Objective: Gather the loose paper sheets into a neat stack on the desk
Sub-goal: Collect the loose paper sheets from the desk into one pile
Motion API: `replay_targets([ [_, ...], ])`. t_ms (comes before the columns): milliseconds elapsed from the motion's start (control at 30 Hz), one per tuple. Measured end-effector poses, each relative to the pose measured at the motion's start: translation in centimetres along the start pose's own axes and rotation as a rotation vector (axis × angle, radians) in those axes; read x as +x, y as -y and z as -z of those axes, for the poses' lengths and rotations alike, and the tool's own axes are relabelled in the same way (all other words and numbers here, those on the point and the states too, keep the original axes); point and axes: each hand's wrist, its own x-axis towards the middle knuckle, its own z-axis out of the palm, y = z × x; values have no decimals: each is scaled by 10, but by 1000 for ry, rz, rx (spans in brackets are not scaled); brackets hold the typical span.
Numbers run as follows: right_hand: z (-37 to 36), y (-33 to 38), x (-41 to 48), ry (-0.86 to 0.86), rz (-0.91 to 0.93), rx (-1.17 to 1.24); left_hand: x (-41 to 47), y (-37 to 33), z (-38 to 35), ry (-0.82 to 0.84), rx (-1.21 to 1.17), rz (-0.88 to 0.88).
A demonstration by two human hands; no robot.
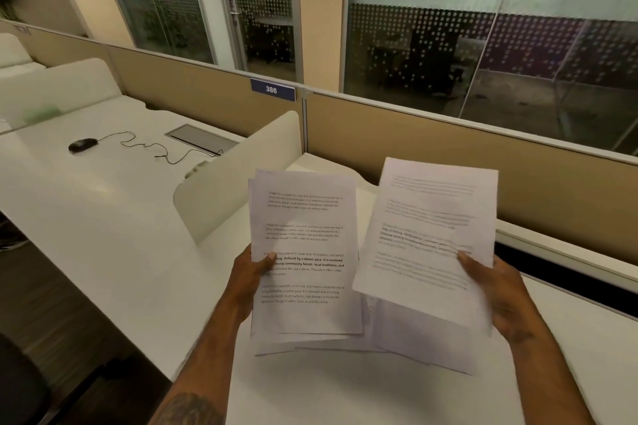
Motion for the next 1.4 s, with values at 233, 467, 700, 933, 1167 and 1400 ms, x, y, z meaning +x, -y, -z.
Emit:
replay_targets([
  [233,-113,-36,-8,104,-46,-116,-1,-3,-4,62,-46,17],
  [467,-173,-63,-10,109,-31,-229,-2,0,-3,74,-50,56],
  [700,-138,-74,6,-171,1,-361,4,8,13,-10,33,-7],
  [933,-12,-146,-18,-674,-529,-1061,7,9,47,-67,-6,0],
  [1167,1,-136,-12,-777,-472,-533,5,15,49,-64,-10,14],
  [1400,-48,-74,-28,-838,580,-995,9,6,42,-55,-9,-7],
])
